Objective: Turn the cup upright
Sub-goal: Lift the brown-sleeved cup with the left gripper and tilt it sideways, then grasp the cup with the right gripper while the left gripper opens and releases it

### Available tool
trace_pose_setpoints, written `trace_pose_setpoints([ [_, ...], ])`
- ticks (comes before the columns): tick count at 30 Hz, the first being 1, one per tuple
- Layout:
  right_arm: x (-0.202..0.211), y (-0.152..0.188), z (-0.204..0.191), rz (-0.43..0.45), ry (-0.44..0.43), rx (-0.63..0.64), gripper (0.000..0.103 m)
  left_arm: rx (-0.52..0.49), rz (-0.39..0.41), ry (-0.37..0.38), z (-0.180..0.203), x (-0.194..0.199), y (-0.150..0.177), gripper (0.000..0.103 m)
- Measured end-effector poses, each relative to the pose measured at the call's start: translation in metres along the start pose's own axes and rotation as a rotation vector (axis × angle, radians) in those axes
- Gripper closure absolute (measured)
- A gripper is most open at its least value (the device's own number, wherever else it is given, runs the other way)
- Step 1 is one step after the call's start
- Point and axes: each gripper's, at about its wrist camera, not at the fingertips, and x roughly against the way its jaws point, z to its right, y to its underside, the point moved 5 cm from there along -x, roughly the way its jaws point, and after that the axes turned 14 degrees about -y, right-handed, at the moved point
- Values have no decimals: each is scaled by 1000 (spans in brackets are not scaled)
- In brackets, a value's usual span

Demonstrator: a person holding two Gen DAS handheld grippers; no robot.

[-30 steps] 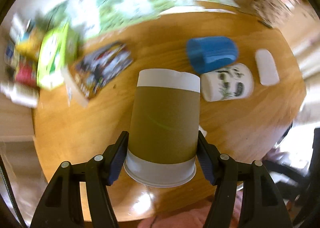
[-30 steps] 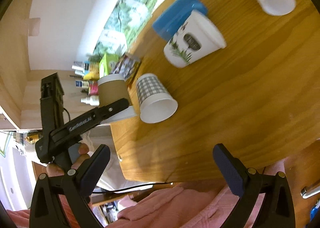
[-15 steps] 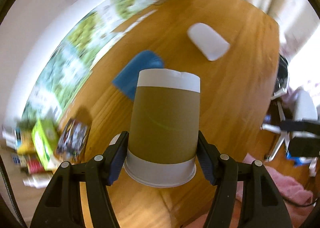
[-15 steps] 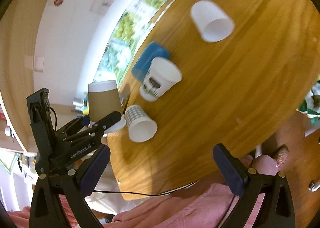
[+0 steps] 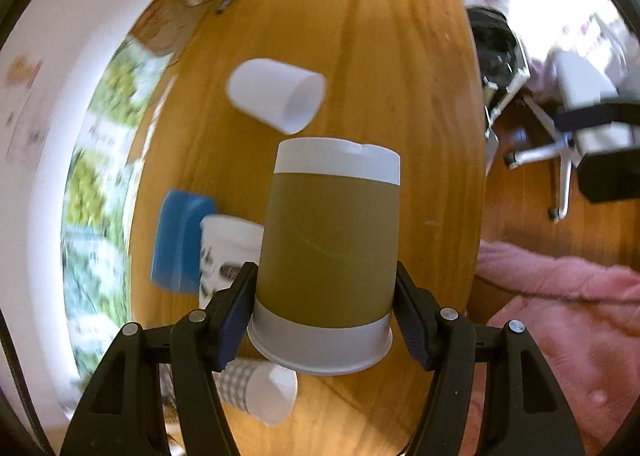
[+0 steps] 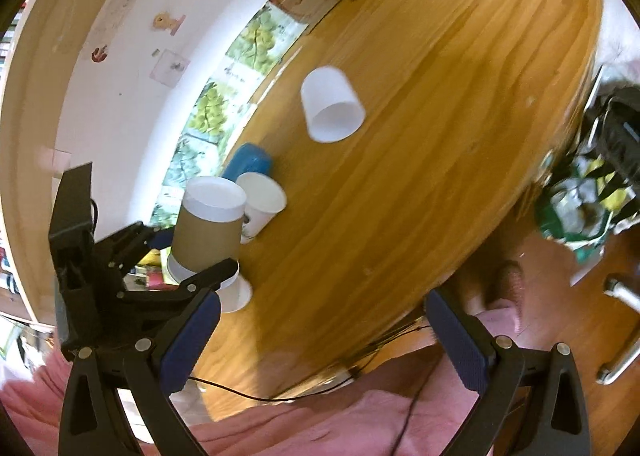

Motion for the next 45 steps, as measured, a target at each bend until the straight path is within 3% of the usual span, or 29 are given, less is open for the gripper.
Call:
trace_pose_setpoints([
  [7,16,-12,15,9,70,113,0,-207,51,8,33,-8,-27,35],
  [15,24,-21,20,-23,158,343,0,-411,60,56,61,-25,-52,35],
  [27,10,-20,36,-157,221,544,0,-622,167,44,82,-42,-70,35],
  [36,-3,-18,33,-253,181,621,0,-688,182,58,92,-53,-80,33],
  [45,-17,-17,28,-325,165,694,0,-649,133,82,87,-63,-89,31],
])
